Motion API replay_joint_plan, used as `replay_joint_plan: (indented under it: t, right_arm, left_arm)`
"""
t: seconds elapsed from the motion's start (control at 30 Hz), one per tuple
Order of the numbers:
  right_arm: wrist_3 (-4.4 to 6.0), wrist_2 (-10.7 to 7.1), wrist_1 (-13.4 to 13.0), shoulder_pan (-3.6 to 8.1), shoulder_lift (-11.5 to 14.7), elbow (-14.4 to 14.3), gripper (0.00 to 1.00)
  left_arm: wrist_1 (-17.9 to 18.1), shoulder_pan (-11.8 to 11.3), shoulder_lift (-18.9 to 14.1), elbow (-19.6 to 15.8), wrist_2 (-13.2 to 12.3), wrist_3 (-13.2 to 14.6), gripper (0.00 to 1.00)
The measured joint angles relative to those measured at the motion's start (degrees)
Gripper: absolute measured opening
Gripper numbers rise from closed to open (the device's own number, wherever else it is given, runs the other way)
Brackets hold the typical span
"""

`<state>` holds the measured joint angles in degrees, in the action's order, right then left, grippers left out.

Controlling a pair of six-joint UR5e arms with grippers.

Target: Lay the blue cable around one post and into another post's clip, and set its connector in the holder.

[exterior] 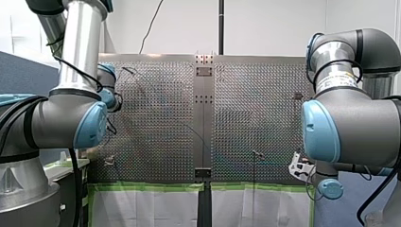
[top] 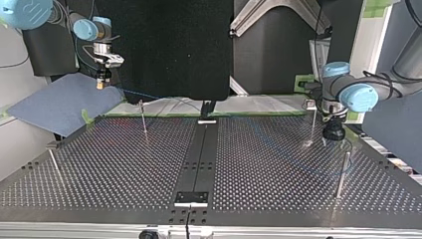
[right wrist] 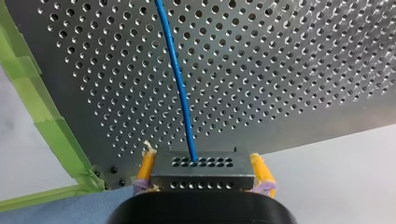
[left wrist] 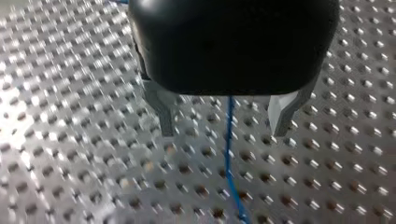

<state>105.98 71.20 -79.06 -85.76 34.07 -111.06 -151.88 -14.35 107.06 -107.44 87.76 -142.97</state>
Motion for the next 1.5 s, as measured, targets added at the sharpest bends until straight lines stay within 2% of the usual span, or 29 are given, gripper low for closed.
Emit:
replay_joint_plan:
  t: [0.17,0.3,0.67,0.9,1.07,1.33,1.5]
  right_arm:
    - [0.05,0.0,0.01,-0.18,0.0,0.01,0.0]
    - [0.41,0.0,-0.11,-0.28,0.0,0.01,0.0]
    - [0.8,0.0,0.01,-0.52,0.0,0.02,0.0]
    - [0.76,0.0,0.16,-0.66,0.0,0.02,0.0]
    - [0.8,0.0,0.2,-0.82,0.0,0.01,0.0]
    - [0.8,0.0,0.3,-0.95,0.01,0.03,0.0]
    - [0.8,0.0,0.37,-1.07,0.0,0.03,0.0]
  left_arm:
    - [1.59,-0.11,0.55,-1.62,-0.05,-0.81,0.99]
    - [1.22,-0.1,0.55,-2.19,0.1,-0.8,0.99]
    - [-0.57,-0.05,0.11,-5.18,0.58,2.16,0.99]
    - [-0.51,-0.15,-2.44,-6.15,1.99,2.79,0.99]
    - [1.48,-0.47,-4.33,-8.49,1.23,2.37,0.99]
    - [5.77,-0.02,-4.64,-12.6,0.23,2.61,0.99]
    - [7.78,-0.05,-4.55,-12.76,-0.37,2.68,0.99]
